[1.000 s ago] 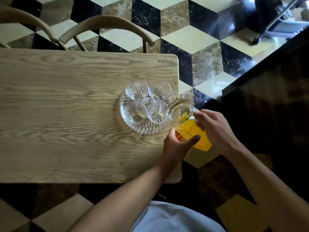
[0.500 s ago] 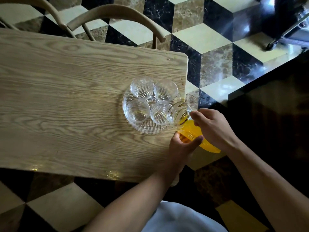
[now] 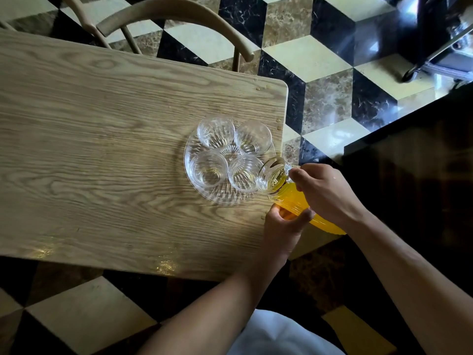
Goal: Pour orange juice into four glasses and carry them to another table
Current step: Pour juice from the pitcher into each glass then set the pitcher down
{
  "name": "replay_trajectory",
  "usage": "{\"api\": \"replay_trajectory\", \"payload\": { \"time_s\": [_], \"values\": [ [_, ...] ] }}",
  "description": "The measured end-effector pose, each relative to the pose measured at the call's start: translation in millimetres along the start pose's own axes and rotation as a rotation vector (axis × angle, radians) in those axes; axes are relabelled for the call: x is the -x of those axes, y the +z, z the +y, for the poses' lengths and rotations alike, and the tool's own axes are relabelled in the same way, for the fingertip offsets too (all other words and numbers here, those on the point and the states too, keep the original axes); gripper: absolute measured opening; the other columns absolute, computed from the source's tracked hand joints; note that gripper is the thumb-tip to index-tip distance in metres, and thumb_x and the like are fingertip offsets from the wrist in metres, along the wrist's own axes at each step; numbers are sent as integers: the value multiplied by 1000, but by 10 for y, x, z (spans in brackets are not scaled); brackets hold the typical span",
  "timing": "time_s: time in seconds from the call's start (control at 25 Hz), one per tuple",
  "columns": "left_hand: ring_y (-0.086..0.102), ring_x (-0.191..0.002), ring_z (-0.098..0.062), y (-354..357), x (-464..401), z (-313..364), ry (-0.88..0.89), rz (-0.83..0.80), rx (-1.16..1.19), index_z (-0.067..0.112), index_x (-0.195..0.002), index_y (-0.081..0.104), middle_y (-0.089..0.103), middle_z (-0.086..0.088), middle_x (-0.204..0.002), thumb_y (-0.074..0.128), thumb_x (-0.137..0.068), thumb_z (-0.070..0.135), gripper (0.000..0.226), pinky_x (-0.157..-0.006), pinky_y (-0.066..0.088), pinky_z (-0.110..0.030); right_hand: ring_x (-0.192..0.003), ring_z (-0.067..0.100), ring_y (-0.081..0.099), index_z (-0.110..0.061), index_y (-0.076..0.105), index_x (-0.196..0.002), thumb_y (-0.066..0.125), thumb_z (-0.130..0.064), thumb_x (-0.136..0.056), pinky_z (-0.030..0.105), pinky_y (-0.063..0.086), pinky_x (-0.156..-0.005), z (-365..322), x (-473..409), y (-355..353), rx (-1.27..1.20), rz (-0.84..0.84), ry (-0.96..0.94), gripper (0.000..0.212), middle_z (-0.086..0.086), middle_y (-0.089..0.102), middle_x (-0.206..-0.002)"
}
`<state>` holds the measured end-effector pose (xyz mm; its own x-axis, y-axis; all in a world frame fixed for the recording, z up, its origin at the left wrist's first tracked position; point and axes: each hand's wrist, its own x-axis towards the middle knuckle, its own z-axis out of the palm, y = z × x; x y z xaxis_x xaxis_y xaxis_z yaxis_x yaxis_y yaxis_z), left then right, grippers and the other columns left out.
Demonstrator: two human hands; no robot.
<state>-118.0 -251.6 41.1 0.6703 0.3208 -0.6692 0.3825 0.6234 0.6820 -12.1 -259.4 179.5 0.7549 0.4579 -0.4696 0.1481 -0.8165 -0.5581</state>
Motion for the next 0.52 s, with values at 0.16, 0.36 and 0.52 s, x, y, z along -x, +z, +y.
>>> {"api": "replay_trajectory", "payload": {
  "time_s": [0.16, 0.36, 0.52],
  "values": [
    [54, -54, 7, 11, 7, 15, 24, 26, 53, 18, -90, 66, 68, 17, -62, 91, -71, 29, 34, -54, 44, -13, -54, 18, 49, 1, 64, -77, 52, -35, -100, 30, 36, -52, -69, -26, 21, 58, -3, -26, 44, 21, 67, -72],
    [45, -46, 11, 59, -2, 57, 13, 18, 98, 12, -87, 60, 57, 21, -49, 86, -83, 6, 27, -50, 37, -8, -55, 21, 49, 5, 64, -82, 51, -37, -100, 31, 37, -53, -131, -80, 51, 92, -19, -16, 48, 21, 65, -70],
    [40, -47, 5, 86, -20, 87, 4, 43, 132, 21, -76, 57, 54, 19, -51, 90, -71, 22, 33, -49, 37, -12, -54, 22, 48, 6, 63, -79, 51, -36, -100, 31, 36, -53, -189, -111, 53, 108, -20, -10, 48, 19, 63, -66]
  ]
}}
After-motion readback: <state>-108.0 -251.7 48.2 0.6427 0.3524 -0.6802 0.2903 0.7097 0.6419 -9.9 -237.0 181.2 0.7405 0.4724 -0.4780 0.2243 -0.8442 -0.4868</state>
